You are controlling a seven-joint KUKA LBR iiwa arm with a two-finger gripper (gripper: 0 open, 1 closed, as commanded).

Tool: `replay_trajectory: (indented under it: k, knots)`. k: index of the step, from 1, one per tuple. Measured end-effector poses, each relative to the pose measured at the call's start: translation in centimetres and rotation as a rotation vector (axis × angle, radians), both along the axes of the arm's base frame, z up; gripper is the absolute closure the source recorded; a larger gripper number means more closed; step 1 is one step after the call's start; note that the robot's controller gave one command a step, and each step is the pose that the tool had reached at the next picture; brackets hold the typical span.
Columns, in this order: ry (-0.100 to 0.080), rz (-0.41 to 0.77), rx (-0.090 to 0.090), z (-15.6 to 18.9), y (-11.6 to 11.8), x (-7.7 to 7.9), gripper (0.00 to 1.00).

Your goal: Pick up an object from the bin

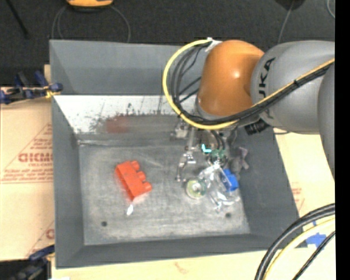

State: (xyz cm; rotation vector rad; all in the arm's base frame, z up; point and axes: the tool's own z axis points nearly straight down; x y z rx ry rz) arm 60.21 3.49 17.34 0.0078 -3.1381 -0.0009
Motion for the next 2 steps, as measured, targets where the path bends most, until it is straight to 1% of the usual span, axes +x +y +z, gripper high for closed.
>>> replay_trajectory:
  k: [1, 2]
  knots:
    - [0.0, -0.215, -0.002, -7.7, -5.6, -2.5, 0.0]
    - [-0.015, -0.142, 0.001, -9.9, -10.8, -3.8, 0.0]
